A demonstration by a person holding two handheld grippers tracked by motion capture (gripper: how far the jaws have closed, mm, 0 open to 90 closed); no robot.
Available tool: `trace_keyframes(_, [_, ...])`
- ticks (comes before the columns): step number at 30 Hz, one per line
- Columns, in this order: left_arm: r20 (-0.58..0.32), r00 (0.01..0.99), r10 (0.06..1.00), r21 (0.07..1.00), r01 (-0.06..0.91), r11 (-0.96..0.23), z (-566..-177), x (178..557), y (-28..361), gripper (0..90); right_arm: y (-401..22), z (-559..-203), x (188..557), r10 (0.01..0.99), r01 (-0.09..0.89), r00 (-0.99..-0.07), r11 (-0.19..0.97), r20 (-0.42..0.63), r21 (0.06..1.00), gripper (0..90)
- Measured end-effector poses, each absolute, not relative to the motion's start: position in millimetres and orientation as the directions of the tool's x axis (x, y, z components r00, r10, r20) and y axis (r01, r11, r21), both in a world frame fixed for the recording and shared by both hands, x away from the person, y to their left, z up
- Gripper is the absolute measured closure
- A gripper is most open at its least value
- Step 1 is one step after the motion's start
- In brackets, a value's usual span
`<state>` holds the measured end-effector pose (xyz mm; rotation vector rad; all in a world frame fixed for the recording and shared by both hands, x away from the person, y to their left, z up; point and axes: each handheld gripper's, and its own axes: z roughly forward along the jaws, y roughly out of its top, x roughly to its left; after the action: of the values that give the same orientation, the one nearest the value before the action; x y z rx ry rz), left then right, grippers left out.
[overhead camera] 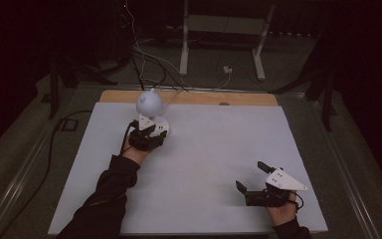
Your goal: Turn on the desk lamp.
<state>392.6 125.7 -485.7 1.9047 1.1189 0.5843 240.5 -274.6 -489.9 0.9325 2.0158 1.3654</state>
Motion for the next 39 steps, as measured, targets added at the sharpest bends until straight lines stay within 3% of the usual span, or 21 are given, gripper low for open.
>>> trace_keyframes(7, [0.012,0.476,0.879,0.833,0.482,-0.272,-489,399,128,68.7,-275,-490,241,0.781,0.248,-0.623,0.252,-0.045,0.935,0.0])
trace_keyframes(19, [0.035,0.458,0.888,0.815,0.501,-0.291,-500,408,129,87.9,-275,-490,241,0.780,0.251,-0.624,0.252,-0.043,0.935,0.0])
trace_keyframes(39, [0.046,0.465,0.884,0.823,0.484,-0.297,-516,413,125,90.0,-275,-489,240,0.777,0.246,-0.628,0.252,-0.044,0.936,0.0])
